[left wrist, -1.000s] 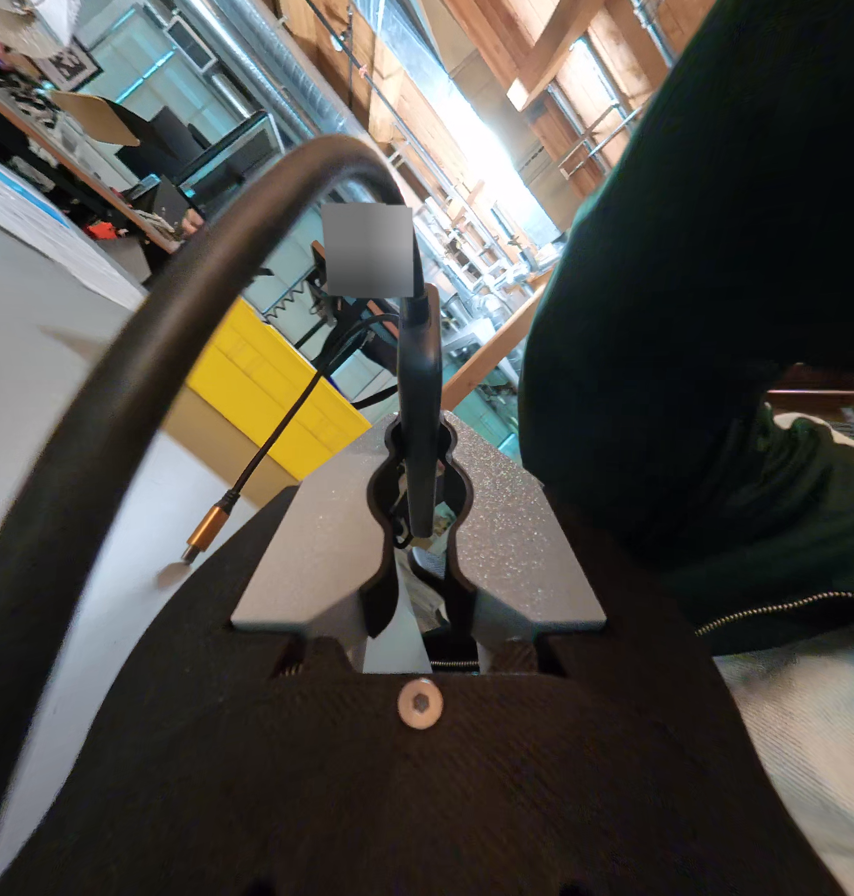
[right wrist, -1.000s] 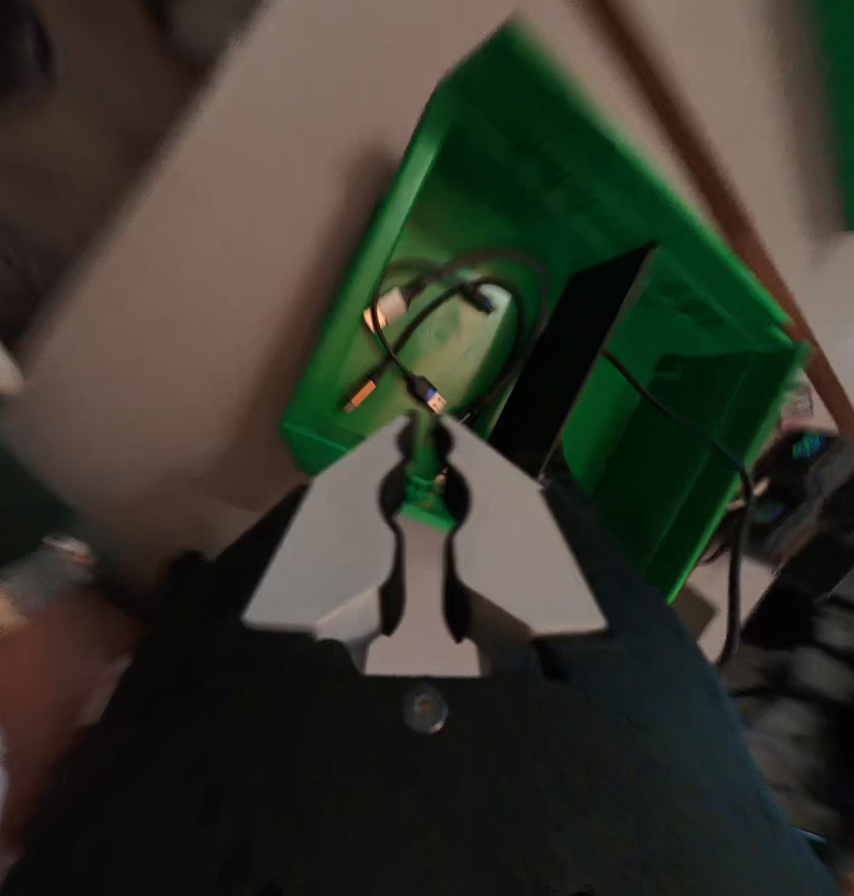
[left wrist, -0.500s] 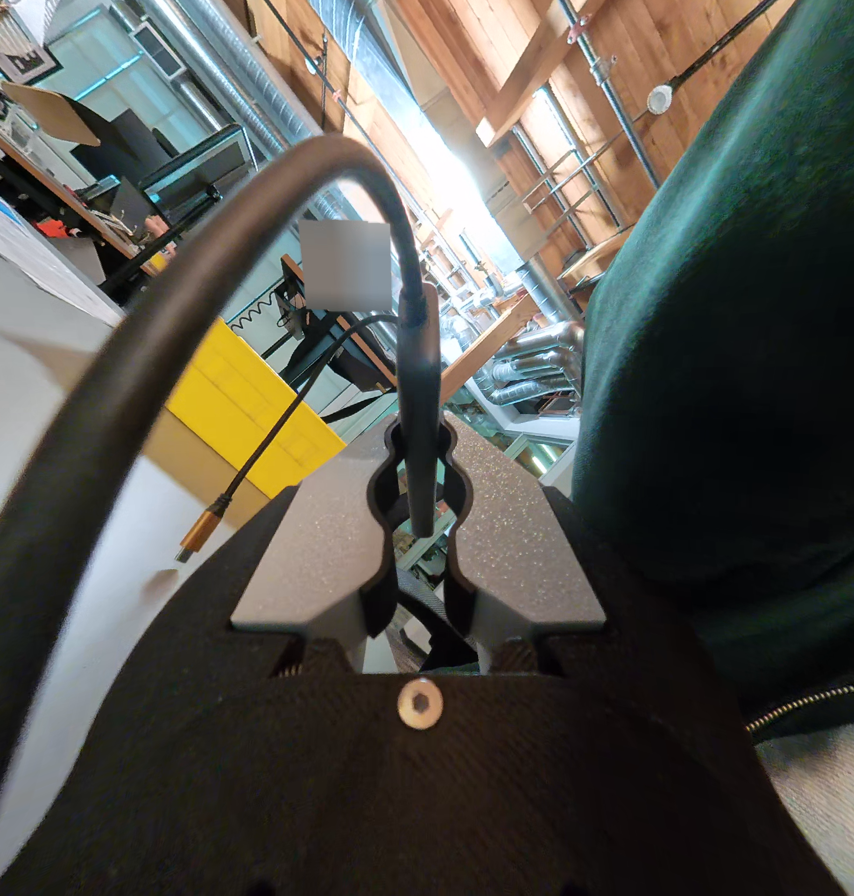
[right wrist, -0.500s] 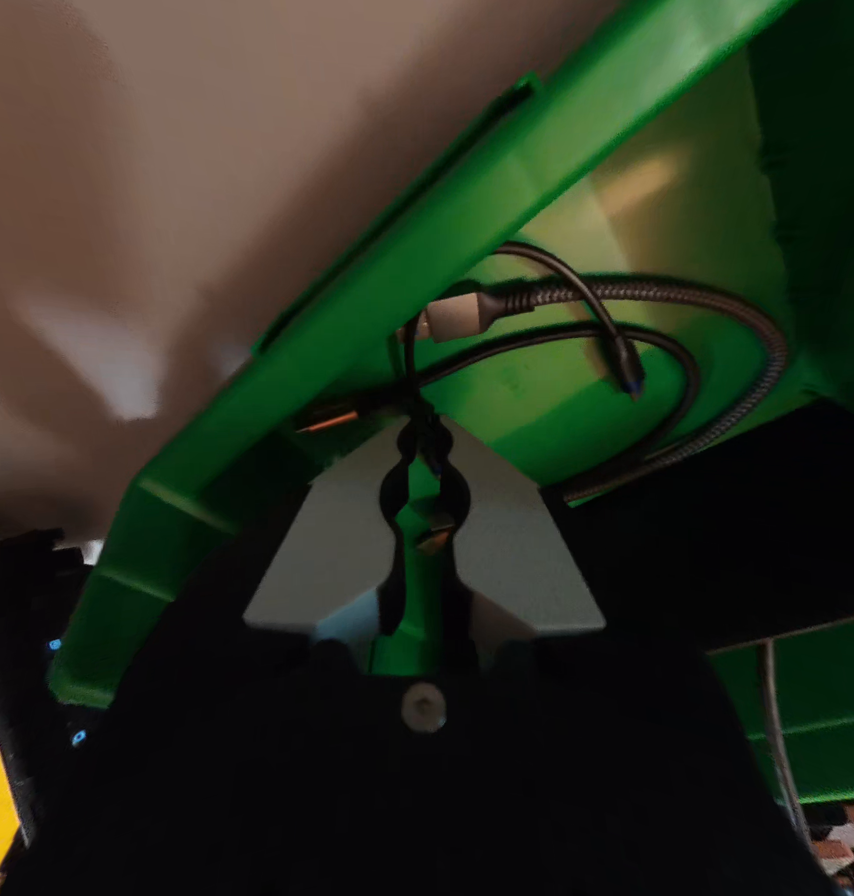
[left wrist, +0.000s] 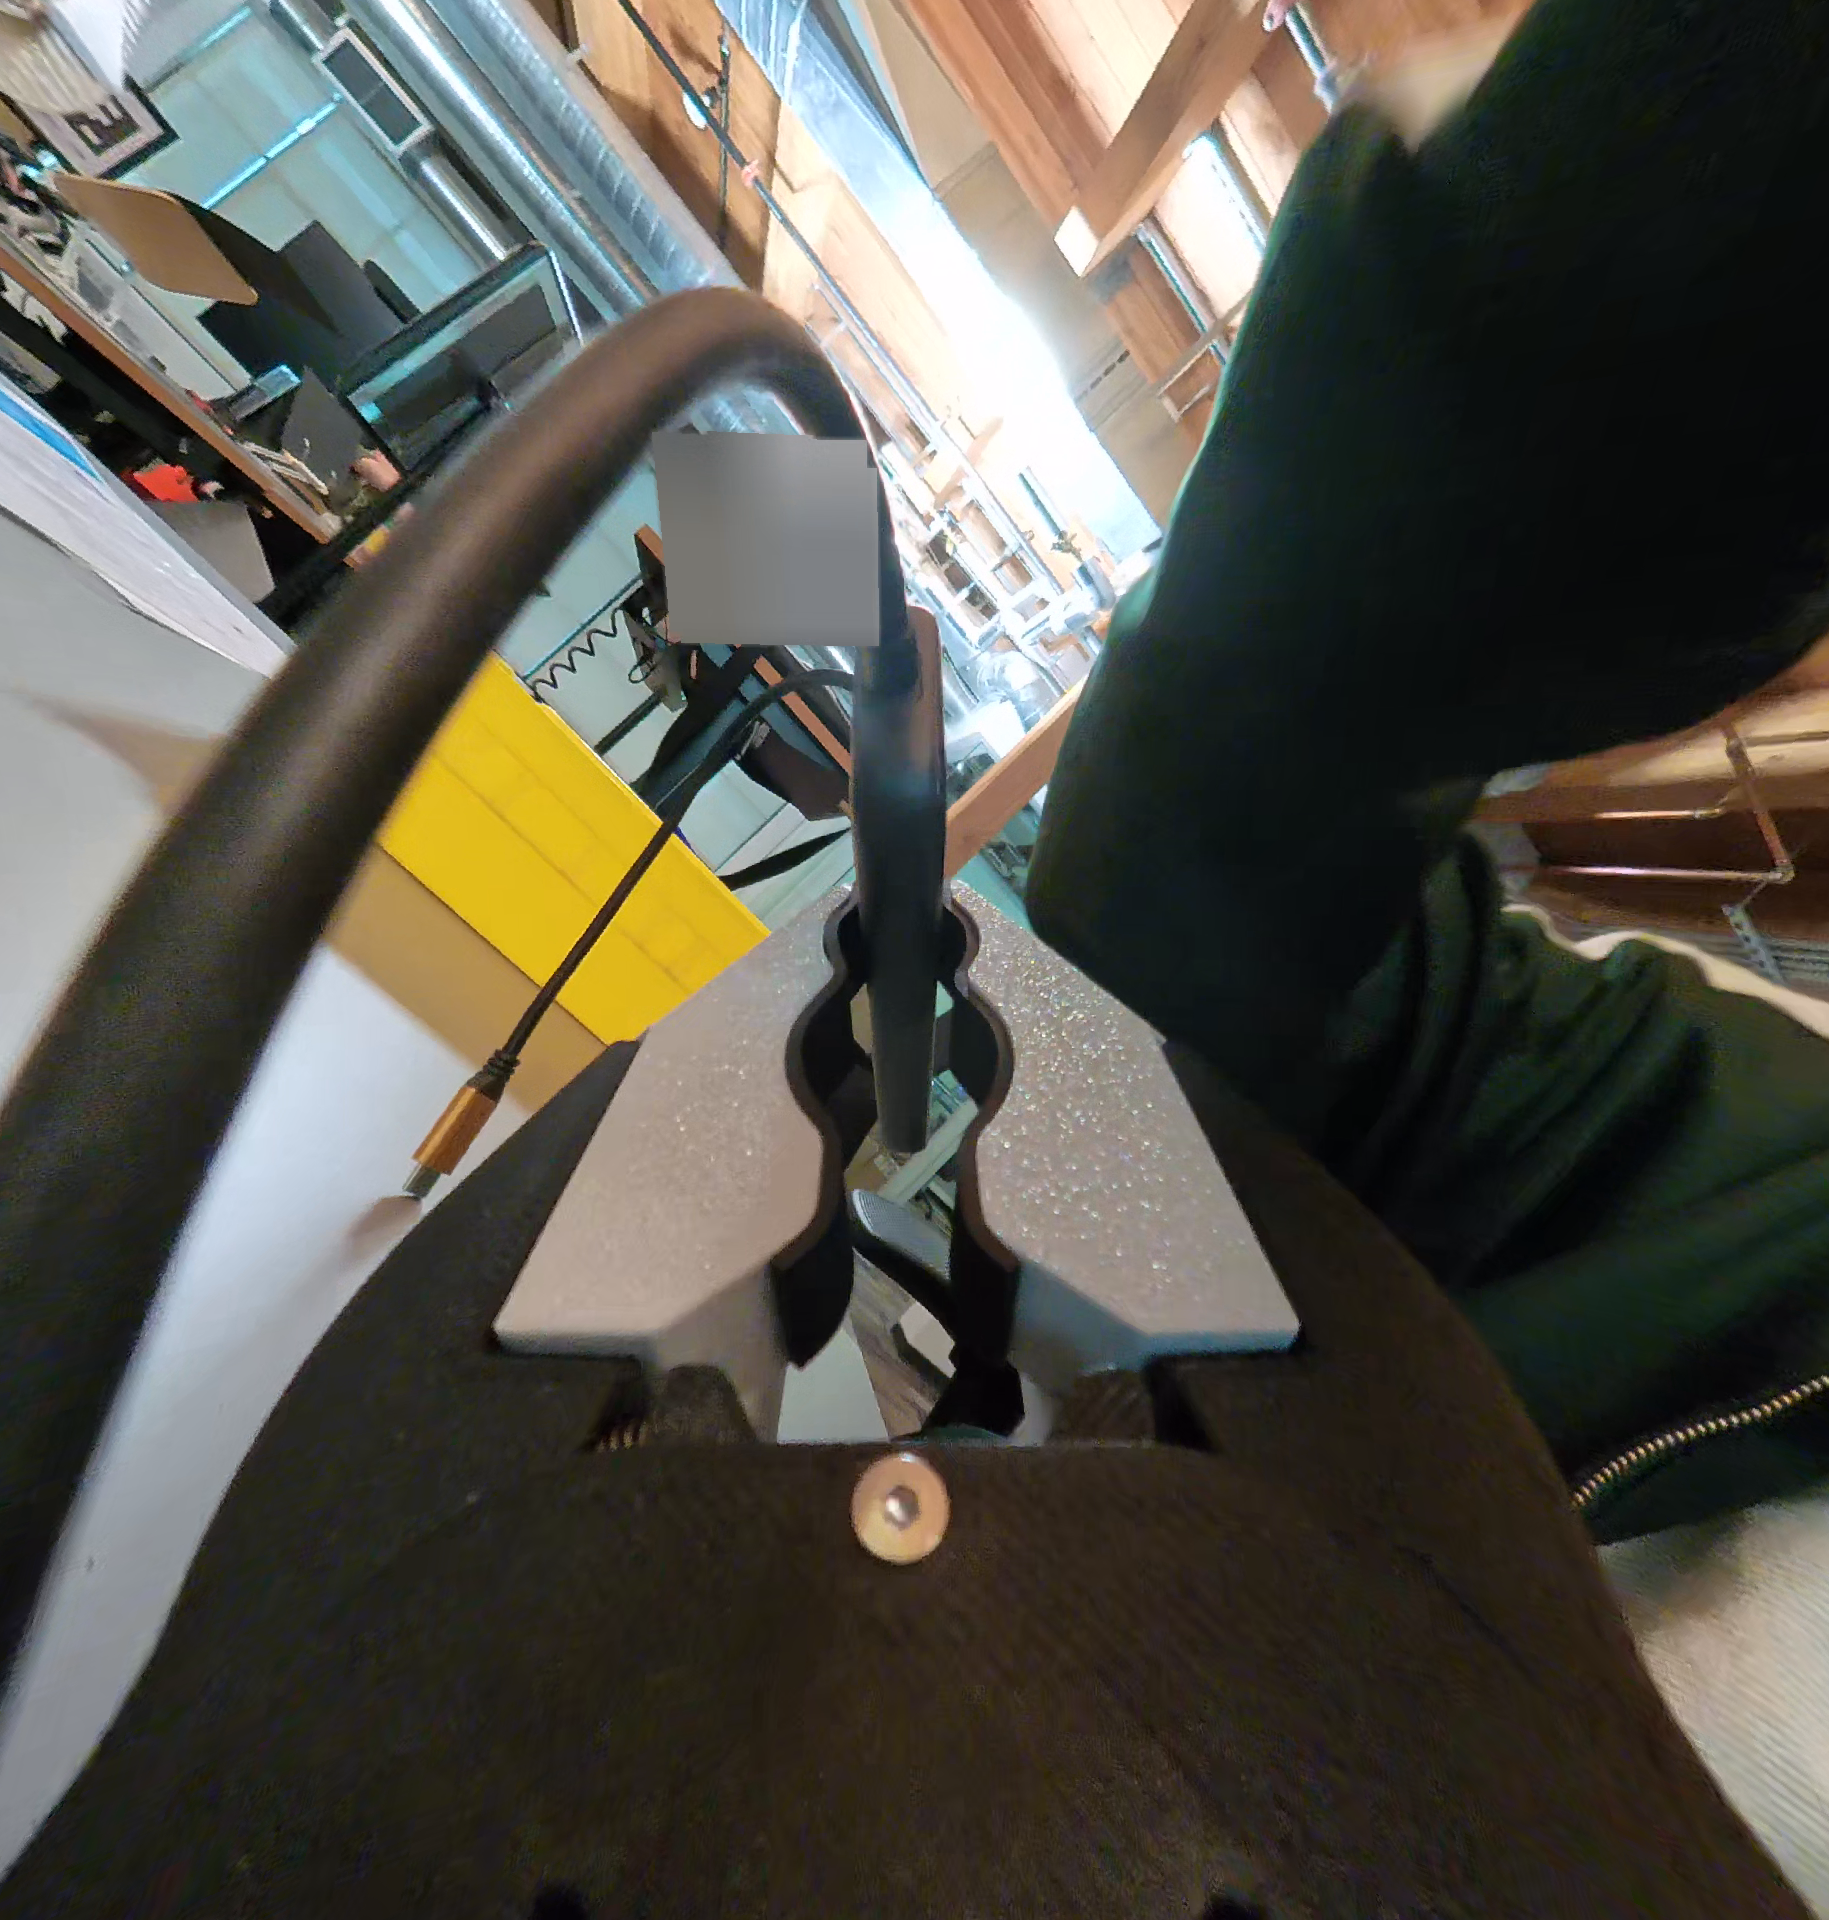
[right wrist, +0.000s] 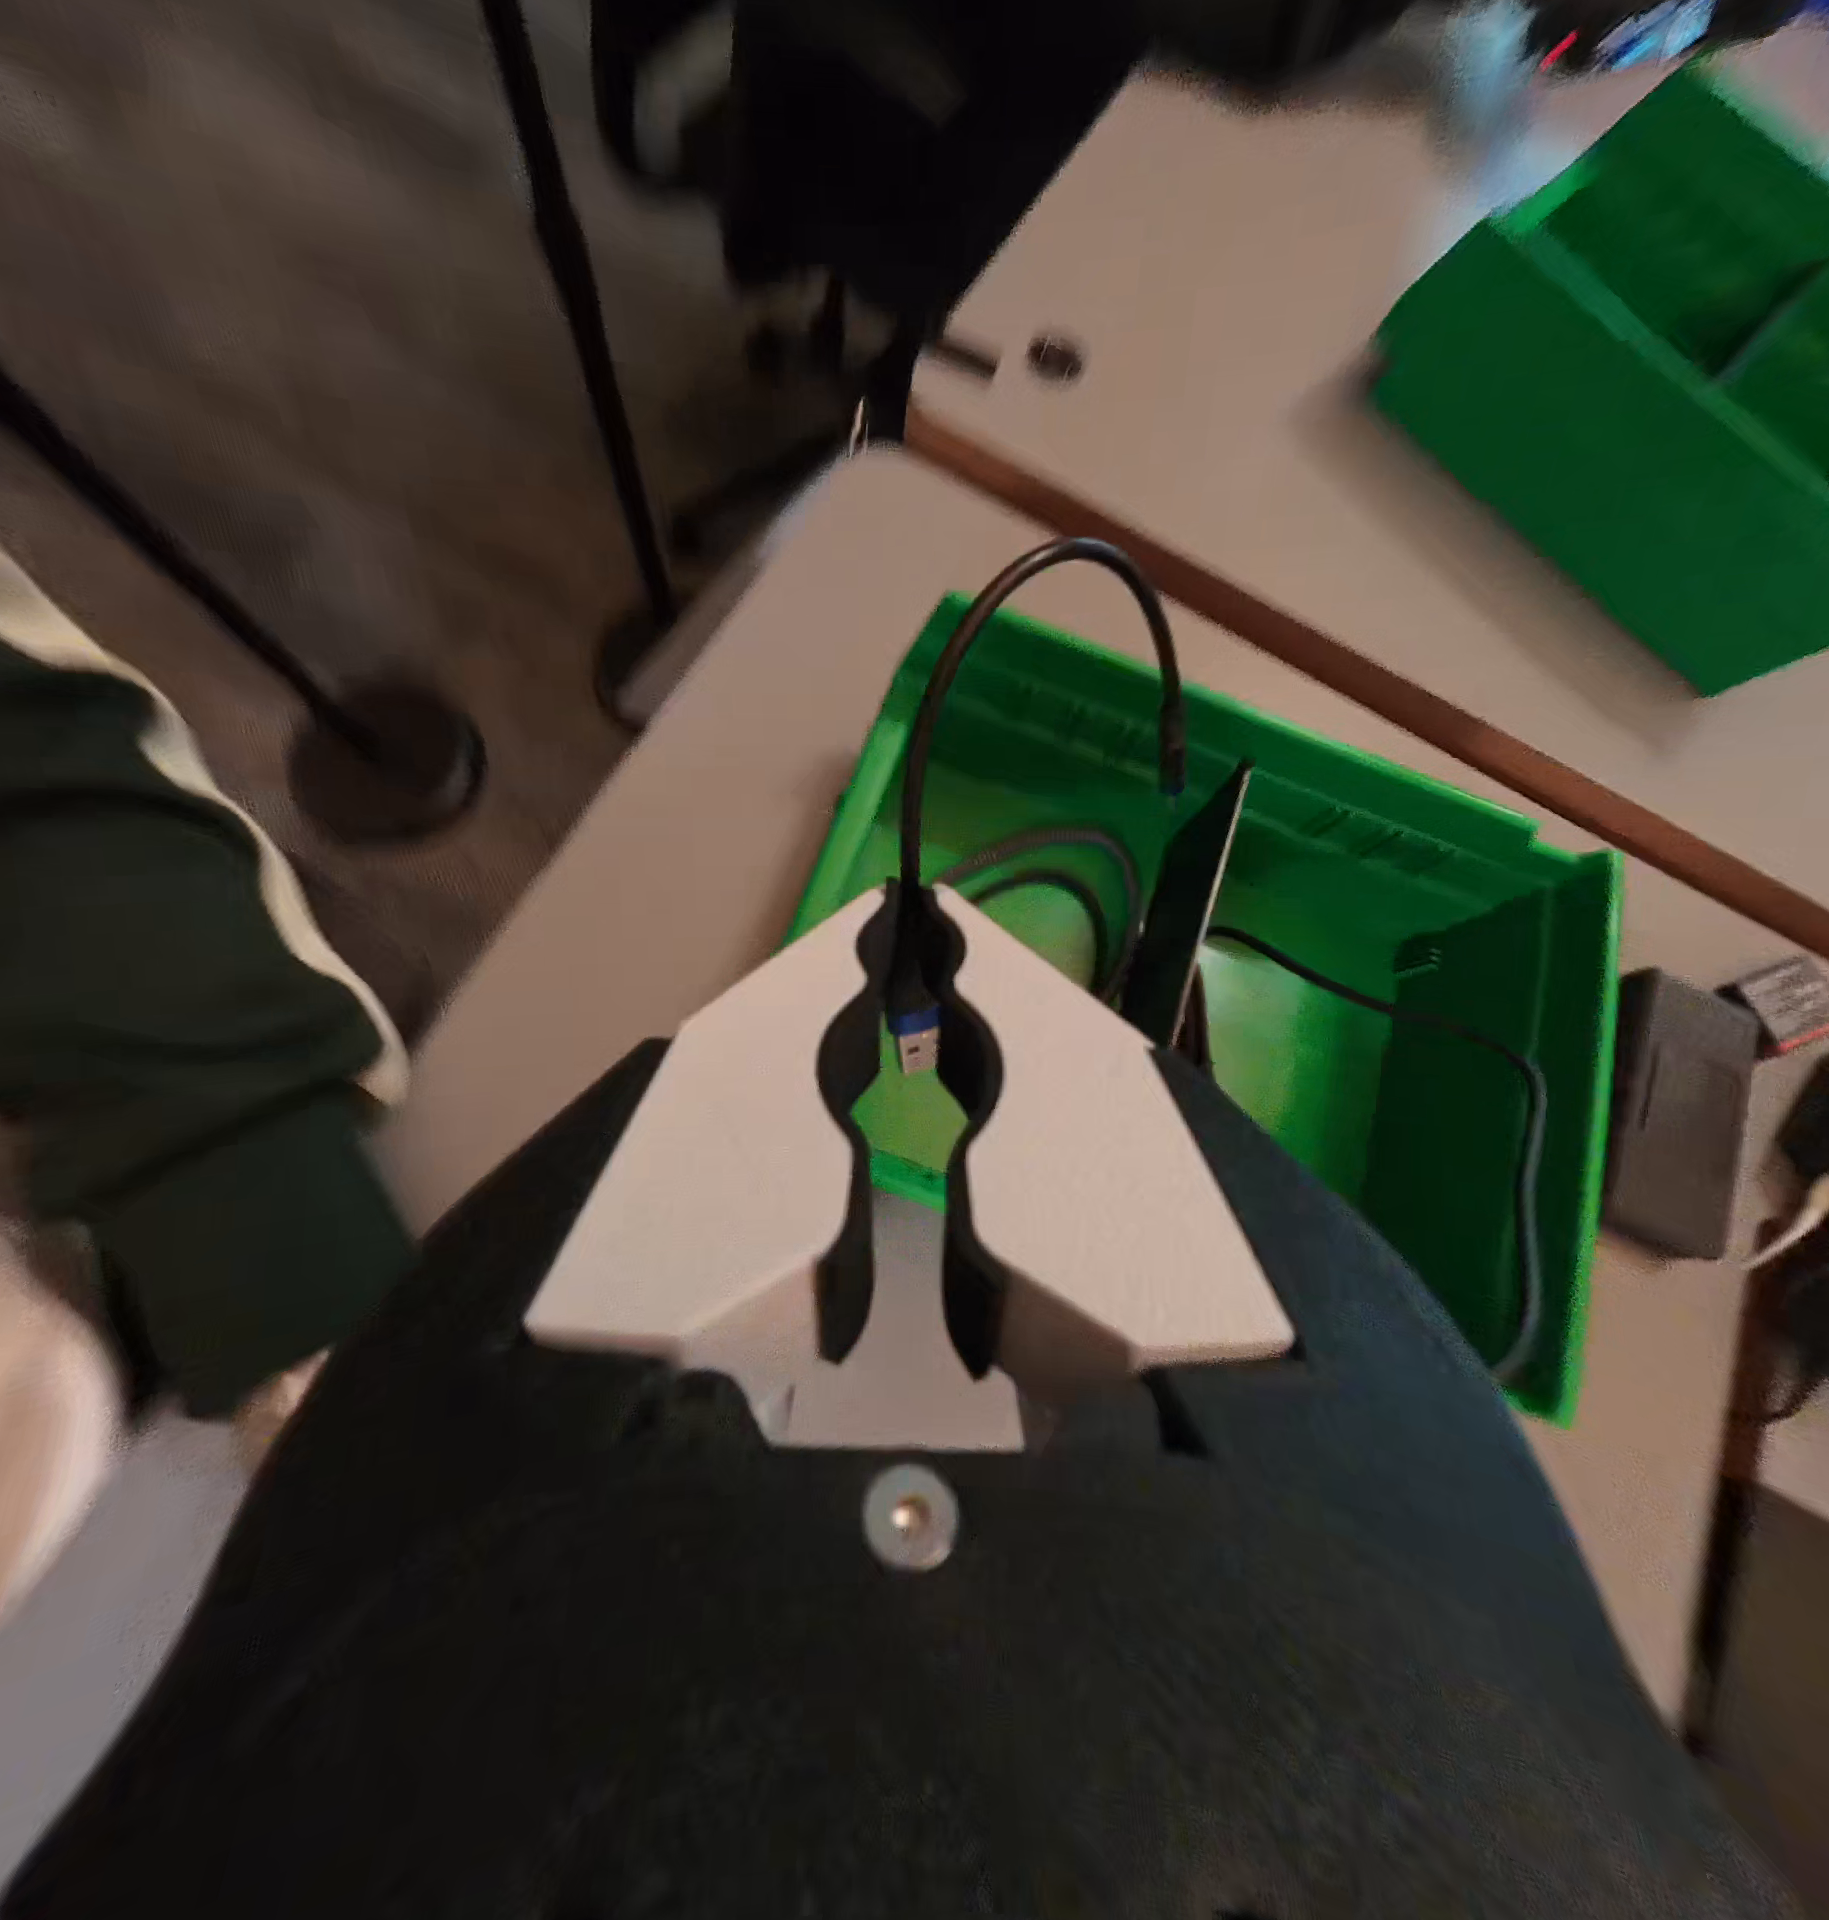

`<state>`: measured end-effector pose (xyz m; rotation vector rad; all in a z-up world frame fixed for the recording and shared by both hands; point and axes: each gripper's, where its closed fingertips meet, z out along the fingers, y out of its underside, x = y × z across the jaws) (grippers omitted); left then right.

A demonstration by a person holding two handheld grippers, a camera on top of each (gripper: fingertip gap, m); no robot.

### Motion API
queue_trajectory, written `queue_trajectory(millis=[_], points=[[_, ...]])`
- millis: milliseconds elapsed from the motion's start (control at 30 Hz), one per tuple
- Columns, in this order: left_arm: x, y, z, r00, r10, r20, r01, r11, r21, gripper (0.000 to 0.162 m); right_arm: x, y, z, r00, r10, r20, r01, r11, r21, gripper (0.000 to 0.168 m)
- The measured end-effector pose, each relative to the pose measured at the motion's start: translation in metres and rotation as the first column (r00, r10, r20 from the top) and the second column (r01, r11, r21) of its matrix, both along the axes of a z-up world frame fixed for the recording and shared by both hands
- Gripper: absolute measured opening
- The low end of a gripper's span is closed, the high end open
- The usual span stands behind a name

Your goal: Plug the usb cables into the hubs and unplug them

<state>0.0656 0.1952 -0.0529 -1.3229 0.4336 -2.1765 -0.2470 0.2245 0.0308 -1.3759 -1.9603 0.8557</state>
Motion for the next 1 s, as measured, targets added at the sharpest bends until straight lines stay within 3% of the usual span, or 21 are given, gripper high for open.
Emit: queue_trajectory(millis=[100,167,267,333,400,467,633,733,833,1000], points=[[-0.003,0.005,0.000,1.000,0.030,0.001,-0.030,0.999,-0.013,0.008,0.049,-0.011,0.044,0.966,-0.140,-0.215,0.099,0.977,-0.190,0.002],[-0.005,0.009,-0.002,0.998,0.056,-0.013,-0.056,0.998,-0.015,0.008,0.090,-0.017,0.066,0.906,-0.252,-0.341,0.152,0.943,-0.295,0.002],[-0.004,0.020,-0.015,0.985,0.127,-0.120,-0.129,0.992,-0.010,0.008,0.163,-0.025,0.087,0.781,-0.381,-0.495,0.233,0.913,-0.334,0.002],[-0.008,0.025,-0.019,0.966,0.191,-0.176,-0.188,0.982,0.032,0.009,0.222,-0.022,0.089,0.647,-0.490,-0.584,0.367,0.872,-0.325,0.002],[-0.011,0.029,-0.025,0.932,0.260,-0.252,-0.241,0.965,0.102,0.008,0.279,-0.018,0.073,0.501,-0.607,-0.617,0.500,0.785,-0.366,0.001],[-0.015,0.035,-0.031,0.888,0.335,-0.315,-0.293,0.940,0.176,0.008,0.322,-0.018,0.035,0.380,-0.715,-0.587,0.593,0.676,-0.439,0.000],[-0.019,0.037,-0.033,0.846,0.401,-0.351,-0.328,0.911,0.250,0.009,0.367,-0.043,-0.075,0.257,-0.841,-0.476,0.738,0.489,-0.465,0.001],[-0.015,0.032,-0.033,0.852,0.380,-0.359,-0.290,0.915,0.280,0.009,0.365,-0.054,-0.086,0.262,-0.851,-0.456,0.726,0.485,-0.488,0.001],[-0.012,0.027,-0.032,0.853,0.372,-0.367,-0.255,0.909,0.331,0.008,0.370,-0.049,-0.082,0.215,-0.863,-0.457,0.677,0.469,-0.567,0.001],[-0.008,0.024,-0.035,0.834,0.382,-0.398,-0.234,0.898,0.372,0.009,0.385,-0.034,-0.095,0.109,-0.943,-0.314,0.514,0.323,-0.795,0.001]])
